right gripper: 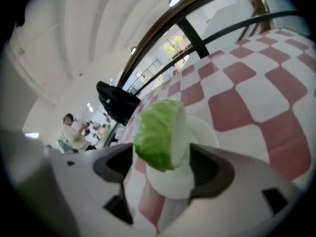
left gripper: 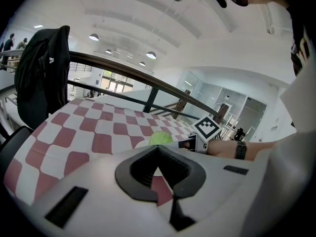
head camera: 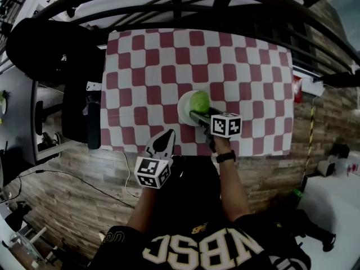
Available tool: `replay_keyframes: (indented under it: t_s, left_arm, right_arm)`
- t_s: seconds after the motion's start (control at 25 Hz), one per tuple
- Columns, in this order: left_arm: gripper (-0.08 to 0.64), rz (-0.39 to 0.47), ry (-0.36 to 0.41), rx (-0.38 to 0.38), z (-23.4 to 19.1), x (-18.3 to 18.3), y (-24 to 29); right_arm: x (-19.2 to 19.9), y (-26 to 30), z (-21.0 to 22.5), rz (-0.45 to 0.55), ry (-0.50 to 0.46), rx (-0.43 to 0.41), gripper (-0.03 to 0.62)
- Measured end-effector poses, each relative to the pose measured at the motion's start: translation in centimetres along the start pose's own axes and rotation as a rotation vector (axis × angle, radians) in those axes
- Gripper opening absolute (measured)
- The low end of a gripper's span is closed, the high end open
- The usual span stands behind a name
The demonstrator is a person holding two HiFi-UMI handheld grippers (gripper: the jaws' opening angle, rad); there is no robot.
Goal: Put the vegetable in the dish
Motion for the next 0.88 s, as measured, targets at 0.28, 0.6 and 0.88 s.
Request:
replay_keyframes:
  t_s: [0.28, 0.6, 0.88]
  left_arm:
    - [0.017, -0.013, 0.011, 0.019, 0.4, 0.0, 0.5]
    - [0.017, -0.024, 0.01, 0.031, 0.6, 0.3, 0.7]
    - [0.017, -0.029, 0.002, 0.04, 0.7, 0.6, 0.8]
  right_arm:
    - [1.1, -2.1, 1.2, 0.216, 0.181, -0.139, 0.251]
    - [2.8, -3.4, 2.5, 0.278, 0.431, -0.194, 0.236]
    - [4.7, 0.3, 0.1, 0.104, 0.52, -0.186, 0.236]
Point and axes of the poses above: the fingertips, and each gripper's own axes: y forward along the fingers, z to its right, x out of its underside, the point moved 10 cm from there along -y, backward along the fingers, and after that the axes turned 2 degrees about y, right-handed, at the moved point
